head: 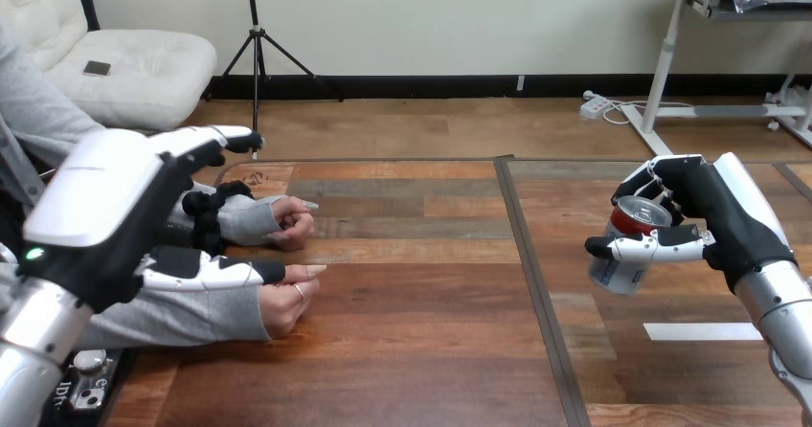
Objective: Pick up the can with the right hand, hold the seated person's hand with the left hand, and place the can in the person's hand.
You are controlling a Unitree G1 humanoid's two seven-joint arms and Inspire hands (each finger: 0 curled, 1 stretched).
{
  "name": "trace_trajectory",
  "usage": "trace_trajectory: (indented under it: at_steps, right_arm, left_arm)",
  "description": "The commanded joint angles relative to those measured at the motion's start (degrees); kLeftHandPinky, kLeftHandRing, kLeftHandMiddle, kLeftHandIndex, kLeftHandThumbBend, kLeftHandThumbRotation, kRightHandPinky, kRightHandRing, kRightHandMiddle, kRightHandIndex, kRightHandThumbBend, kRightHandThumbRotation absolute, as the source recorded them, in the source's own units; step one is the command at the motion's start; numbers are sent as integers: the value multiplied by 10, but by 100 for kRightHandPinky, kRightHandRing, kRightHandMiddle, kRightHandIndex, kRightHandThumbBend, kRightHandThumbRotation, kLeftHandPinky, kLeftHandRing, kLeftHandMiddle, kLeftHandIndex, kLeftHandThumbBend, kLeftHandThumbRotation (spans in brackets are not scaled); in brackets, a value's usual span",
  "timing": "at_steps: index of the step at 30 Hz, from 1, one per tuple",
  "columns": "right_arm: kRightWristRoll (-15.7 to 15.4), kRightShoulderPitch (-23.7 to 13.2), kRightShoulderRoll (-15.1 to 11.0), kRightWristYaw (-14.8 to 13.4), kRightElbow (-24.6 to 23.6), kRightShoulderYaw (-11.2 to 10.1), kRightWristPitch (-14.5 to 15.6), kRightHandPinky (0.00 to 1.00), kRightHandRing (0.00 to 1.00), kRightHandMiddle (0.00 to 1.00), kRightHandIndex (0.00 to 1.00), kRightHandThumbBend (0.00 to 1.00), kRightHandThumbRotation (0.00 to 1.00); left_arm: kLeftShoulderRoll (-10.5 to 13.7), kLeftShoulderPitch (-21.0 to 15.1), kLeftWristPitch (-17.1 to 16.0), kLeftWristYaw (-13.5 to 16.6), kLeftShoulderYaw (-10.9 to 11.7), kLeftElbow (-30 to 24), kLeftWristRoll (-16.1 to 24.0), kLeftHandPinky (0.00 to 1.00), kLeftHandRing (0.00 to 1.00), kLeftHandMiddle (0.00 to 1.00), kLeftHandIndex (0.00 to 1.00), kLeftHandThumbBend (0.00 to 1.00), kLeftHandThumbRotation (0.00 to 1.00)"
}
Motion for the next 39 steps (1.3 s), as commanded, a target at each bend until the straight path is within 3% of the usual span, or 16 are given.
trace_trajectory:
  at_steps: [1,19,23,39]
  right_arm:
    - [8,-32,-7,-2,-17,-2,-12,22,27,36,43,82,0]
    - [13,-32,-7,6,-17,-5,-14,26,31,39,43,81,0]
    - [14,-31,-6,5,-21,-6,-17,25,30,38,43,81,0]
    - [17,-28,-6,9,-24,-8,-15,24,28,37,43,81,0]
  left_arm:
    - [21,-48,-3,23,-30,30,17,59,75,79,81,100,48]
    - [59,-102,2,14,-115,132,61,70,82,86,85,100,60]
    - [68,-119,8,12,-140,160,81,72,83,87,85,100,59]
    - [84,-163,36,19,-200,236,113,74,83,87,86,100,57]
